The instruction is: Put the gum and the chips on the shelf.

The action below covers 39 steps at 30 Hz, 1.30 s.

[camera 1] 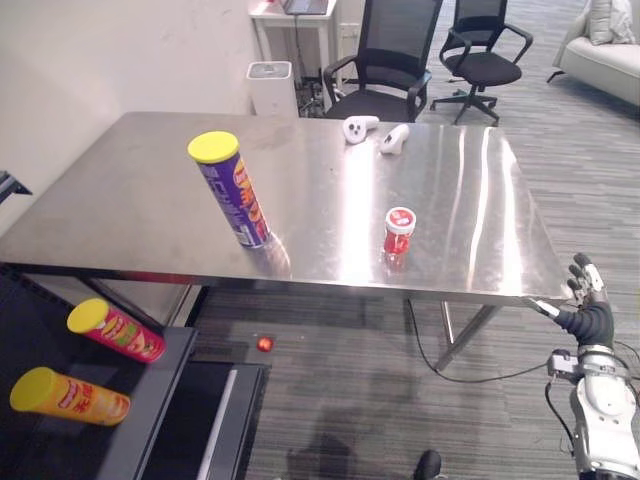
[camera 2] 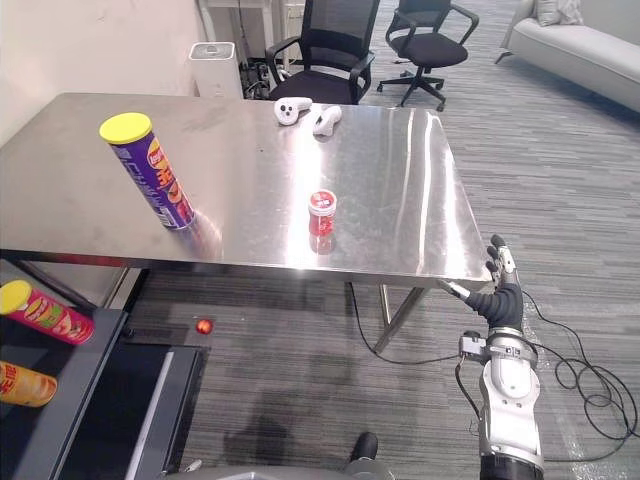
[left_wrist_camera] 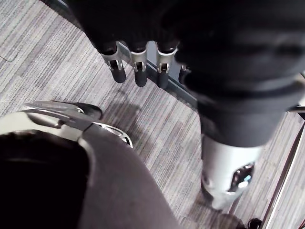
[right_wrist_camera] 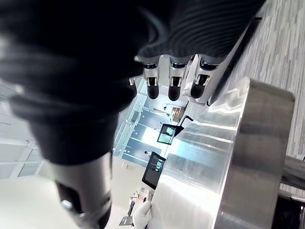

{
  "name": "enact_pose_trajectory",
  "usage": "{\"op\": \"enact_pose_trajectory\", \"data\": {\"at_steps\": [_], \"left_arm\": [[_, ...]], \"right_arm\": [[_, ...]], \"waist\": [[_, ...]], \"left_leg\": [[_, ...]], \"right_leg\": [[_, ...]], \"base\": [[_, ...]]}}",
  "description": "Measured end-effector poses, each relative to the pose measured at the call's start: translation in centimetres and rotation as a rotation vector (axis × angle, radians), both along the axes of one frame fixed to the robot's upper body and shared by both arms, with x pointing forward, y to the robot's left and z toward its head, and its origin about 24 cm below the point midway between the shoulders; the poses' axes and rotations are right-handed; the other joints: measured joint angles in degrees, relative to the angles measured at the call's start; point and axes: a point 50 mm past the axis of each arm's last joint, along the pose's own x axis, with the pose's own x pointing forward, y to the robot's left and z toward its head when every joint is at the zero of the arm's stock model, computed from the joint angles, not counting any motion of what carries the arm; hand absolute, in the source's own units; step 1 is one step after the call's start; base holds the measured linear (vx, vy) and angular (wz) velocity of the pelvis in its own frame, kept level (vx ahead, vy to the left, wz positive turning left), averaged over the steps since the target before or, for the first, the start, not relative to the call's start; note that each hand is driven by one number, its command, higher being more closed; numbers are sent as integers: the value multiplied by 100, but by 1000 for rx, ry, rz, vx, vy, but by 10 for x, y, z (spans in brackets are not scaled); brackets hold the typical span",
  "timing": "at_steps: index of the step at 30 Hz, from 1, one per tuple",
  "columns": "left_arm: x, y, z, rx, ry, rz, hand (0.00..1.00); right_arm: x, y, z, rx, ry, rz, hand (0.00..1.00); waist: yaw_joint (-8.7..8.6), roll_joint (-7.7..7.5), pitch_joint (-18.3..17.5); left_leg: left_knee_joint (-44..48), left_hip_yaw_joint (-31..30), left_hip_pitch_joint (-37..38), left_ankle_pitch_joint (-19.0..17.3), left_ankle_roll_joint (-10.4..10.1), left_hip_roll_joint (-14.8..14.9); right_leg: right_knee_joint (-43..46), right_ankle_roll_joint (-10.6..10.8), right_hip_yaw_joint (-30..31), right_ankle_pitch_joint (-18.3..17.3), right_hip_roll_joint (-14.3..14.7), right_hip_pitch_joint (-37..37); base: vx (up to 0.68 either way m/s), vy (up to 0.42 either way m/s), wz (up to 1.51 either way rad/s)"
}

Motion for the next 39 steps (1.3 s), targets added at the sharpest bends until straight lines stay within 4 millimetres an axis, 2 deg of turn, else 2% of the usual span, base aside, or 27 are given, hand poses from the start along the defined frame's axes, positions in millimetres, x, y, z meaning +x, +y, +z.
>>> {"op": "enact_pose_trajectory", "data": {"at_steps": [4,11,13,24,31,39], "left_arm": [[-1,-1,0,-1,5,-10,0],[3,0,1,8,-8,-32,0],[3,1,1,10,-6,-31,0],[7,3,2,32,-18,-35,0],[8,6,3,47,-13,-49,0],[12,8,5,57,-30,-51,0]], "right_arm": [[11,14,6,1,-26,63,0],[38,34,16,-12,-52,165,0],[44,38,14,-1,-43,181,0],[67,49,22,12,-65,200,0],[84,55,40,16,-119,213,0],[95,66,48,20,-139,251,0]], "waist": [[111,-2,32],[146,-51,123],[230,-68,135],[418,-178,303],[469,-239,494],[534,-275,656]], "left_leg": [[2,-31,-15,1,2,-4],[59,-313,-184,11,17,-62],[98,-321,-197,12,17,-67],[220,-590,-398,26,38,-134],[308,-711,-573,48,70,-178],[309,-766,-590,75,111,-230]], "right_leg": [[0,0,-22,0,-3,1],[1,0,-212,1,-61,1],[2,0,-213,1,-72,10],[3,1,-392,5,-169,12],[3,3,-481,25,-229,-47],[3,18,-471,84,-291,-56]], "base": [[-9,-2,2],[-12,1,17],[-1,6,3],[-7,3,11],[-18,-2,10],[1,4,4]]}}
